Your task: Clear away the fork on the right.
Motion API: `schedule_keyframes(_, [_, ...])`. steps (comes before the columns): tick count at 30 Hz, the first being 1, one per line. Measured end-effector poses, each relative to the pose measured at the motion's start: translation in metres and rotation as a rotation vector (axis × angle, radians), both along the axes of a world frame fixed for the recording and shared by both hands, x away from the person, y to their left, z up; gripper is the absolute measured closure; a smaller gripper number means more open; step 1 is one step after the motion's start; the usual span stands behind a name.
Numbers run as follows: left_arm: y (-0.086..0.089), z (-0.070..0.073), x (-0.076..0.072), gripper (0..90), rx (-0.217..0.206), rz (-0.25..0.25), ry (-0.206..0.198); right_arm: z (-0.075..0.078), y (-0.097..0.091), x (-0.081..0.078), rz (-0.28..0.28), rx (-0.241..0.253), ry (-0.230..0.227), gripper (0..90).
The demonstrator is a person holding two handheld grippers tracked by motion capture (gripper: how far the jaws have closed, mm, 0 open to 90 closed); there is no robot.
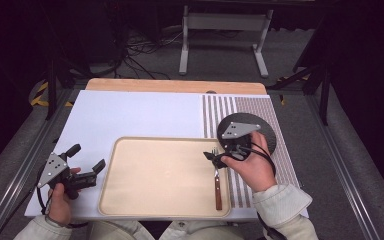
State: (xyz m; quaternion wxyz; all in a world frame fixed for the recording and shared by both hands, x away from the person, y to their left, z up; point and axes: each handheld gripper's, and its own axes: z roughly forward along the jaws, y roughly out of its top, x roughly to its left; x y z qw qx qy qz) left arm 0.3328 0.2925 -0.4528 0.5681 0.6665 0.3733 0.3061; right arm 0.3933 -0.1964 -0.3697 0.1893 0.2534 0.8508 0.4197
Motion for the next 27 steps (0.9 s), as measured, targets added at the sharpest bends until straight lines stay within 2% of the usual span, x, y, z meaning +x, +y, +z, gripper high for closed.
schedule_keyframes(6, [0.000, 0.000, 0.000, 0.1, -0.001, 0.002, -0.001, -0.001, -0.024, -0.010, -0.034, 0.081, -0.037, 11.7])
schedule_keyframes(10, [0.000, 0.000, 0.000, 0.1, -0.002, 0.002, 0.000, -0.004, -0.042, -0.017, -0.057, 0.160, -0.061, 10.2])
schedule_keyframes(16, [0.000, 0.001, 0.000, 0.0, 0.000, 0.003, 0.002, -0.020, -0.068, -0.032, -0.068, 0.274, -0.136, 9.8])
schedule_keyframes(17, [0.000, 0.001, 0.000, 0.0, 0.004, 0.002, 0.002, -0.020, -0.068, -0.032, -0.068, 0.274, -0.136, 9.8])
schedule_keyframes(19, [0.000, 0.001, -0.001, 0.0, 0.003, 0.000, 0.000, -0.031, -0.079, -0.038, -0.100, 0.319, -0.171, 9.5])
schedule_keyframes(22, [0.000, 0.002, -0.001, 0.1, 0.002, -0.002, -0.003, -0.044, -0.089, -0.042, -0.130, 0.337, -0.156, 8.3])
schedule_keyframes(23, [0.001, 0.002, -0.001, 0.0, 0.001, -0.002, -0.002, -0.049, -0.093, -0.043, -0.143, 0.353, -0.161, 8.3])
schedule_keyframes(27, [0.001, 0.003, -0.001, 0.0, -0.005, -0.006, -0.005, -0.057, -0.100, -0.047, -0.160, 0.363, -0.170, 8.1])
